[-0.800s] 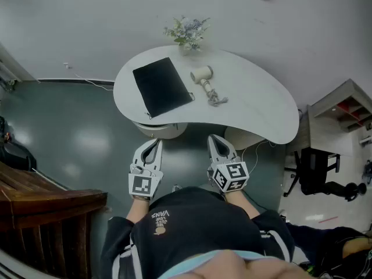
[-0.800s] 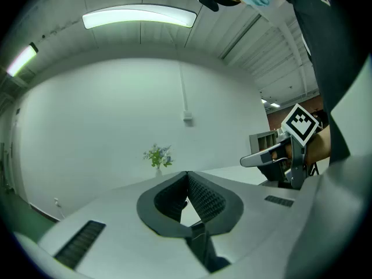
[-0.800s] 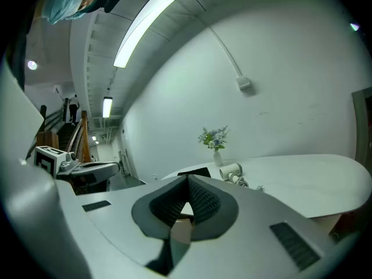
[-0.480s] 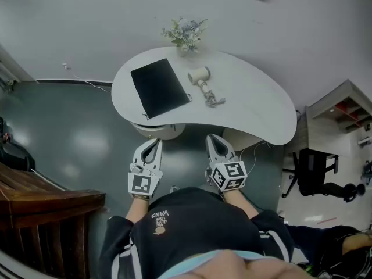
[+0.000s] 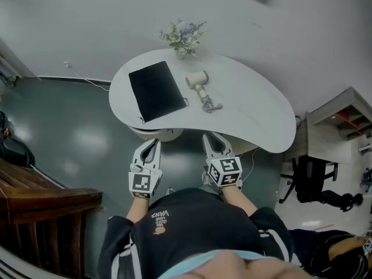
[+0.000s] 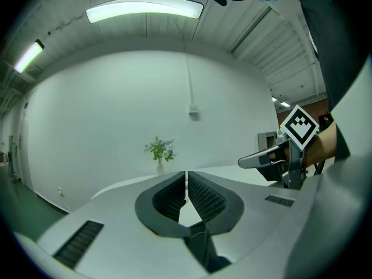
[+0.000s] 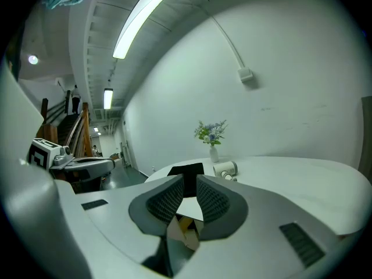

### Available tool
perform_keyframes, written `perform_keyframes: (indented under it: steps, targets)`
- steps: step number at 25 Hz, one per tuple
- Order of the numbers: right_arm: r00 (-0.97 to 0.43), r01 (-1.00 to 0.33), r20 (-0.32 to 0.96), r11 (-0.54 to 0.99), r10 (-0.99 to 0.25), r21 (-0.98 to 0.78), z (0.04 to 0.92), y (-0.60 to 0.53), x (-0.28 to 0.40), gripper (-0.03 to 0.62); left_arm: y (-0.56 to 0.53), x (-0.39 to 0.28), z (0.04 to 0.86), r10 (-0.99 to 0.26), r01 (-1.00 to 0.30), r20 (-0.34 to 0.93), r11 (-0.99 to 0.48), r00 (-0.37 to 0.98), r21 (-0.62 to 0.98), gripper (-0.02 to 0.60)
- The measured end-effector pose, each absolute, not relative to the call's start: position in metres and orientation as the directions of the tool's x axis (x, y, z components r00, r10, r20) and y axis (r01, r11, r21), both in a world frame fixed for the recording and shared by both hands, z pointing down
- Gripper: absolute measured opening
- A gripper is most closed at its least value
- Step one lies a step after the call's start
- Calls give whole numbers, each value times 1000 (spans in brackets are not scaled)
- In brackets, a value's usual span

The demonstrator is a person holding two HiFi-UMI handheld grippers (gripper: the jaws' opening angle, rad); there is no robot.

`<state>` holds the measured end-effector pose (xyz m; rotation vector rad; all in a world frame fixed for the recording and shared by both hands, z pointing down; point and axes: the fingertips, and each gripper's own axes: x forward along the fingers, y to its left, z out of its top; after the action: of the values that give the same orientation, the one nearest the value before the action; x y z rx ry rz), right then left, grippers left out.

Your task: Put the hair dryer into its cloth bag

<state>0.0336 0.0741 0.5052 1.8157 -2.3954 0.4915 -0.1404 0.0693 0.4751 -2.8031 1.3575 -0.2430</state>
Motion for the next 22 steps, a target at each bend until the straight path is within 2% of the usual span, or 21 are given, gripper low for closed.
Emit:
perform_keyframes:
  steps: [10,15,19,22]
  targets:
    - [-384,-920,312,332,-869,-207,522,28,68,157,38,-100,486,-831,-835,168,-546,530,-71,23]
    - [-432,-900,325,380,-842,-212,529,5,89,175,23,-80,494,-859,-863,175,-499,482,-73,27]
    - [-466,-884,331,414,-821,-216,535,-8,105,178,15,-65,499,-874,-881,187,-467,448,-74,98]
    - [-489,-872,338,439,-804,-217,539,-17,118,181,9,-55,504,-888,-895,191,-439,419,-77,127]
